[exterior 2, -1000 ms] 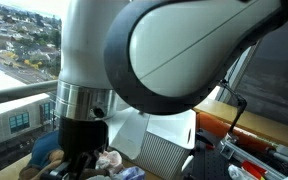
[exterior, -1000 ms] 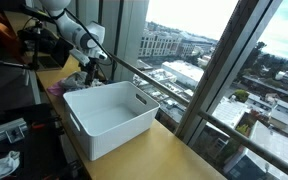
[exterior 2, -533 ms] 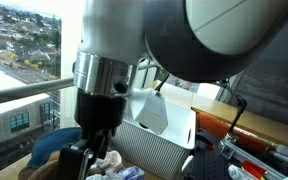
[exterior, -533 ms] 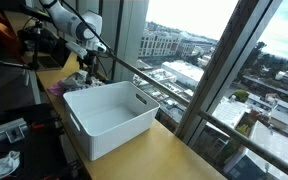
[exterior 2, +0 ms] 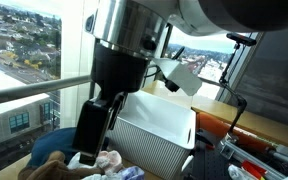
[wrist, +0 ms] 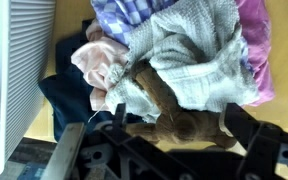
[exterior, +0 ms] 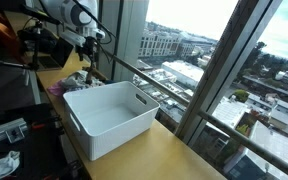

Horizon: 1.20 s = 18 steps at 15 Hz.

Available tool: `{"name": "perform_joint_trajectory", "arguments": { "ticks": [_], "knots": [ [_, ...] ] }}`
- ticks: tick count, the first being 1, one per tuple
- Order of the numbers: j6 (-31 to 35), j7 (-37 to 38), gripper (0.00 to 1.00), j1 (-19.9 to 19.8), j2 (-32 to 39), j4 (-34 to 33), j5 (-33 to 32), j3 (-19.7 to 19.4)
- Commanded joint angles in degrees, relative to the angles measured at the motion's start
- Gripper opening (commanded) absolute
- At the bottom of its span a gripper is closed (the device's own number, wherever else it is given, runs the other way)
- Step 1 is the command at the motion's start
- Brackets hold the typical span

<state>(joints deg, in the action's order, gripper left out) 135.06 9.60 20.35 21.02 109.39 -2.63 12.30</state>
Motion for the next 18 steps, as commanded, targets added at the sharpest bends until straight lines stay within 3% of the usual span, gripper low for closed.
{"name": "perform_joint_trajectory", "arguments": {
  "ticks": [1,18],
  "knots": [
    [-0.1,0.1,1.0,-0.2,-0.6,0.3,-0.6,0.2],
    [-0.1,0.1,1.0,-0.4,-1.8,1.4,-1.0,0.2]
  ]
}}
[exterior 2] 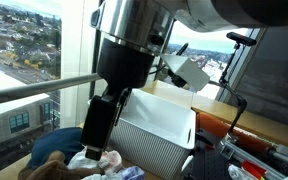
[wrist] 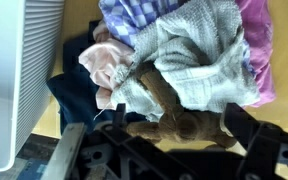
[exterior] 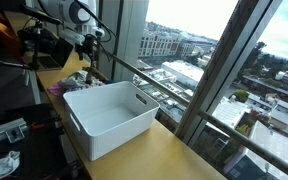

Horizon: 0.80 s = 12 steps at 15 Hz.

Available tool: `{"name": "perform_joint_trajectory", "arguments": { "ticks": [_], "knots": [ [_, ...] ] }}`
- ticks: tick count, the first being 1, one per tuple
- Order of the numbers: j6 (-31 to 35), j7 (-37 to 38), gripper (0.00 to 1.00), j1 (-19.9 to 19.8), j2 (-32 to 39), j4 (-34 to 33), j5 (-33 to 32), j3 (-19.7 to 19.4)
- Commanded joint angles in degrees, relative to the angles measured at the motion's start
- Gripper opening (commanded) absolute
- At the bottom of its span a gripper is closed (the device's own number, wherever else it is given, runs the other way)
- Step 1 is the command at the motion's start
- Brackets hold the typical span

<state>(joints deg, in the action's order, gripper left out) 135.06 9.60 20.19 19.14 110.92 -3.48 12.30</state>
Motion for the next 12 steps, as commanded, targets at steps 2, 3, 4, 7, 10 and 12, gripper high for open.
{"name": "perform_joint_trajectory", "arguments": {
  "ticks": [2,3,4,7,10,12],
  "knots": [
    [3.3,2.7,1.0,1.9,2.3,0.3,-3.8,-0.4],
    [4.8,4.9,1.0,3.3,3.2,0.9,-6.4,-0.9],
    [7.7,8.4,1.0,5.1,4.1,2.3,-9.1,-1.4],
    [14.1,20.5,1.0,12.1,8.0,4.2,-16.7,-3.9],
    [17.3,33.2,1.0,21.2,12.5,4.1,-22.7,-8.6],
    [18.3,39.8,1.0,26.5,14.9,4.5,-24.7,-12.0]
  ]
}}
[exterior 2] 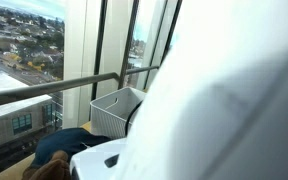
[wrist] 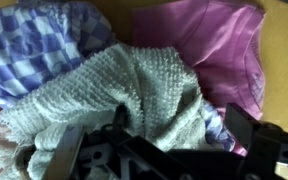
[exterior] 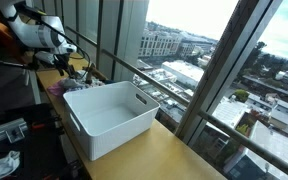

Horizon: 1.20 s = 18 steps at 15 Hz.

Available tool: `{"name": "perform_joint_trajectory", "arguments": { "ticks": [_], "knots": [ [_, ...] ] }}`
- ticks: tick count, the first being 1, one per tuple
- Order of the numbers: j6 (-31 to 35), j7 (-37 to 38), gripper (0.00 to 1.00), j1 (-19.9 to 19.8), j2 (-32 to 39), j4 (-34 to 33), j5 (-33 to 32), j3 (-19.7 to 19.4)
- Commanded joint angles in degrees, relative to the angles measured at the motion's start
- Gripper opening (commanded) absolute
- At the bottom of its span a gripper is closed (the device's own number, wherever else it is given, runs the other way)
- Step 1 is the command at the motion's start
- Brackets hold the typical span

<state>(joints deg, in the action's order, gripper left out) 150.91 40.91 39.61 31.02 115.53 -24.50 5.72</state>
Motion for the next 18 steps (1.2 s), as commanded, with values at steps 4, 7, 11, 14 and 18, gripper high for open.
{"name": "perform_joint_trajectory", "arguments": {
  "ticks": [4,7,11,14,18],
  "knots": [
    [4.3,16.6,1.0,13.8,3.5,2.2,-7.2,-13.1],
    [4.0,20.2,1.0,16.2,1.5,3.4,-10.5,-16.7],
    [2.3,25.5,1.0,17.2,-2.6,5.6,-16.3,-18.7],
    [1.0,28.7,1.0,15.5,-4.4,5.9,-23.0,-19.2],
    [1.9,31.0,1.0,10.1,-2.6,3.8,-28.7,-17.1]
  ]
}}
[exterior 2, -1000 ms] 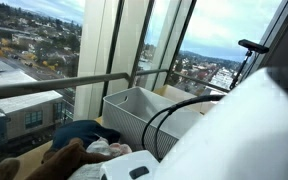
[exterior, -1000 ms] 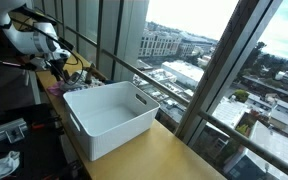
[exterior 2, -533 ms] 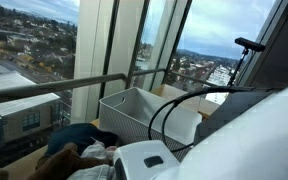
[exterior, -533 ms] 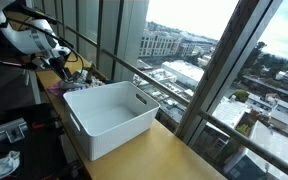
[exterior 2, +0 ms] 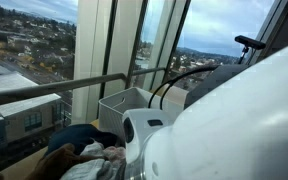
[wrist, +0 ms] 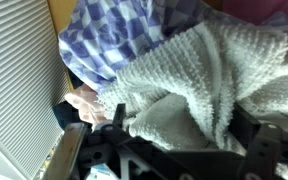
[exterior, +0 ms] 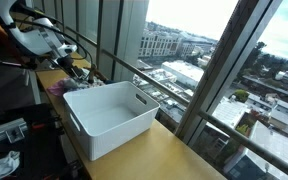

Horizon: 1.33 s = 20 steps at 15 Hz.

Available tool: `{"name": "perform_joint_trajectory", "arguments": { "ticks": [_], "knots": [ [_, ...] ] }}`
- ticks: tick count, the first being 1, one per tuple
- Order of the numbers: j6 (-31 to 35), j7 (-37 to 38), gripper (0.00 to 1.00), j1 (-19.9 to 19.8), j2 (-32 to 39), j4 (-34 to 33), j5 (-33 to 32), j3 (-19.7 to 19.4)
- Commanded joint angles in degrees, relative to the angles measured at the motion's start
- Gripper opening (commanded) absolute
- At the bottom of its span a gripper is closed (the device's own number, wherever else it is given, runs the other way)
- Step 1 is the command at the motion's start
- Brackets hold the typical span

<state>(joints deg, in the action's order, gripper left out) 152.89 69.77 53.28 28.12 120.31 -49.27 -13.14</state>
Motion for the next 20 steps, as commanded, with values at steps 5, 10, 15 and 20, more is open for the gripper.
{"name": "perform_joint_trajectory", "arguments": {
  "ticks": [5,10,15,20],
  "knots": [
    [7.1,0.1,1.0,-12.1,8.2,-4.4,-2.1,7.2],
    [14.8,-5.6,0.94,-18.2,20.0,-9.6,3.1,11.6],
    [15.8,-13.9,0.47,-18.9,21.4,-11.2,11.5,12.6],
    [16.1,-19.5,0.15,-17.2,19.3,-9.2,18.3,10.8]
  ]
}}
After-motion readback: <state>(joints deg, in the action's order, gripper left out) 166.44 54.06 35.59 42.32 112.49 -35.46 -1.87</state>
